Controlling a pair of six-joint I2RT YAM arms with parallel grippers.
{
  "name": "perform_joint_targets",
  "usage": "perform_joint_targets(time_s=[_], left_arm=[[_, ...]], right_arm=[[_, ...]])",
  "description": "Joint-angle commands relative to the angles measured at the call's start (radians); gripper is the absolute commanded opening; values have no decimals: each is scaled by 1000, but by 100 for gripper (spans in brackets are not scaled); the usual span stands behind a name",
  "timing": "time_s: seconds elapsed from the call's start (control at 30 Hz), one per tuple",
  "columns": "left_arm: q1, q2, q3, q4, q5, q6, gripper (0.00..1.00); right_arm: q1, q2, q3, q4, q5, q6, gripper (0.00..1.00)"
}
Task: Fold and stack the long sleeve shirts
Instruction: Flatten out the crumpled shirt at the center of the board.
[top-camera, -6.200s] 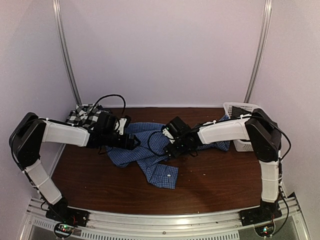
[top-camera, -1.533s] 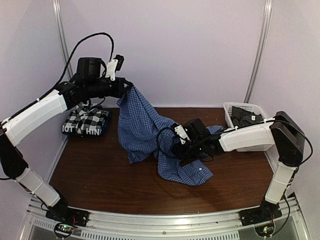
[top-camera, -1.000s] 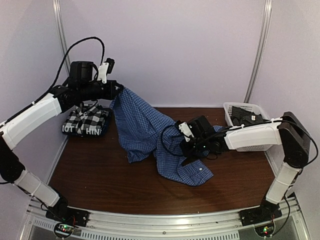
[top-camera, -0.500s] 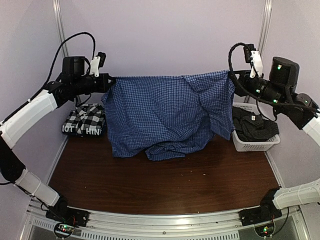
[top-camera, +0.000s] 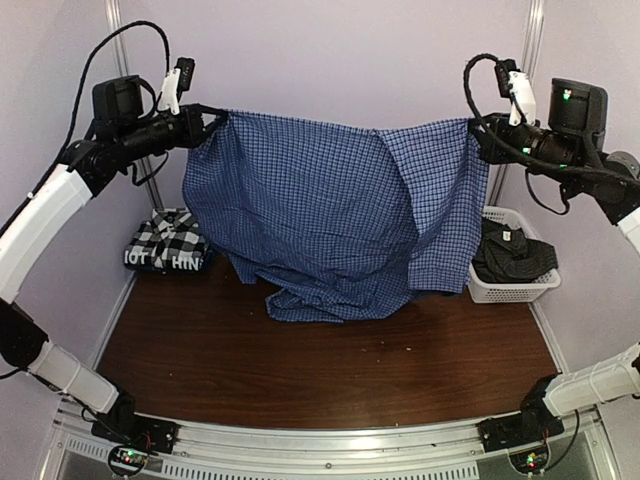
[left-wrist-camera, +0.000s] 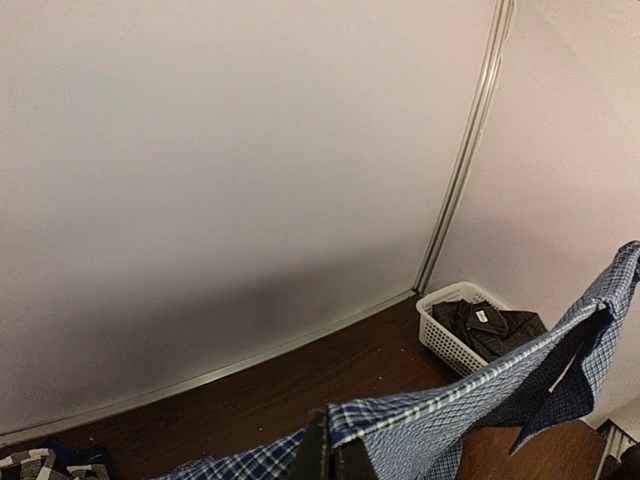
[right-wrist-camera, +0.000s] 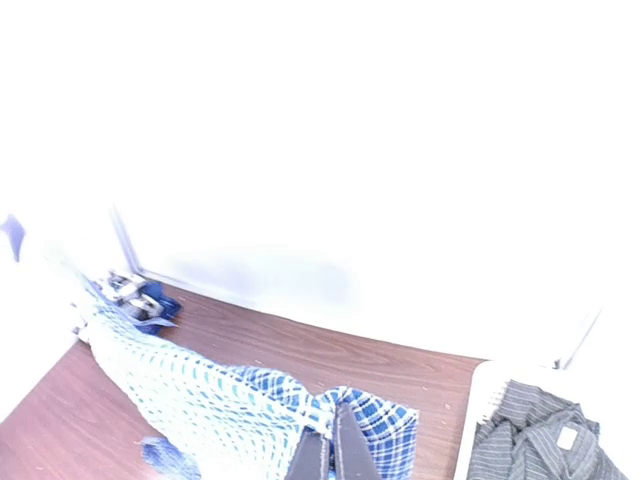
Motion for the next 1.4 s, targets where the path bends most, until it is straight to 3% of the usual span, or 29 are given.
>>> perform_joint_targets(time_s=[0.0,0.4,0.93,1.13,1.37], left_arm=[[7,-122,-14,52,113,-38,0],[7,-315,44,0,264,-118,0],[7,-542,94,76,377,-281,0],[6,-536,110,132,423,-314,0],[6,-508,125,120,372,-274,0]], right_arm=[[-5,-60,121,-53,-116,43,0],[-7,-116,419,-203,-424,183,0],[-6,-253,481,-78,-722,399,0],[-5,-260,543,-21,-771,452,0],[0,-239,613,-34,-737,456,0]])
